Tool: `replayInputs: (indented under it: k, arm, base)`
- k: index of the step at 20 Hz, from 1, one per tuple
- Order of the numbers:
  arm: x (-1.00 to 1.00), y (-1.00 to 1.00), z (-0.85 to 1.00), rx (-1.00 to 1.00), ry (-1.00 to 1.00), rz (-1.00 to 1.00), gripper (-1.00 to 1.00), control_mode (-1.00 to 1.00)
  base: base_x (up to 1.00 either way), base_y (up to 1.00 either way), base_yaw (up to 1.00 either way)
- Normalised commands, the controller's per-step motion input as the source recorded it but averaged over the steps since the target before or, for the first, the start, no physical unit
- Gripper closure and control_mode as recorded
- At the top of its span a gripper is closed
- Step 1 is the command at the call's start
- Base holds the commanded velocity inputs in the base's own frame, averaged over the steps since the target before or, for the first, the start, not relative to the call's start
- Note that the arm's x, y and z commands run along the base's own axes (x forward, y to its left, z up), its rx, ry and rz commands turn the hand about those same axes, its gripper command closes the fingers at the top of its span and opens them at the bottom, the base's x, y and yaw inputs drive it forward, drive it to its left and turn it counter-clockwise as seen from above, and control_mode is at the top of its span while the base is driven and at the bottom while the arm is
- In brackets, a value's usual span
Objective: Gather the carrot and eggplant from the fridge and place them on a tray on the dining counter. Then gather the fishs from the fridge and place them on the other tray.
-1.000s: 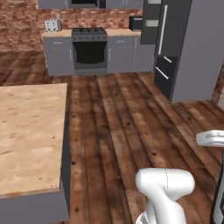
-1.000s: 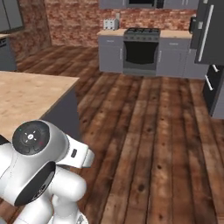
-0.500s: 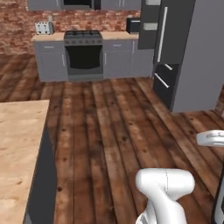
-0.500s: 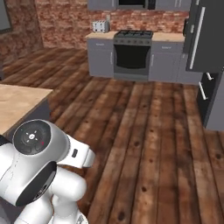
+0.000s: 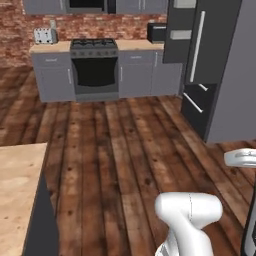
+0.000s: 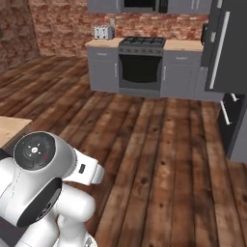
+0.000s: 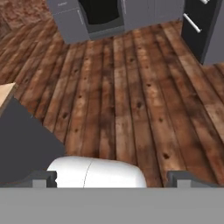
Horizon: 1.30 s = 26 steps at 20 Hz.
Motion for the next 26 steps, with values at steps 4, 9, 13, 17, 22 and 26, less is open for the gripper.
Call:
replayInputs:
  k: [4,9,13,17,22,26]
  arm:
    - [0.0,0.0,0.0,0.0,0.0,0.0,-1.0,1.0]
    - [0.0,0.0,0.0,0.0,0.0,0.0,-1.0,1.0]
    - [0.0,0.0,0.0,0.0,0.0,0.0,-1.0,1.0]
    - [0.0,0.0,0.0,0.0,0.0,0.0,-1.0,1.0]
    - [0.0,0.0,0.0,0.0,0.0,0.0,-1.0,1.0]
    - [0.0,0.0,0.0,0.0,0.0,0.0,-1.0,1.0]
  base:
    - [1.0,-0.11,-0.06]
    - [1.0,-0.09,-0.07]
    - [1.0,-0.04,-0.08]
    - [1.0,0.0,-0.12]
    - [0.94,0.0,-0.17]
    - [0.88,0.05,-0.21]
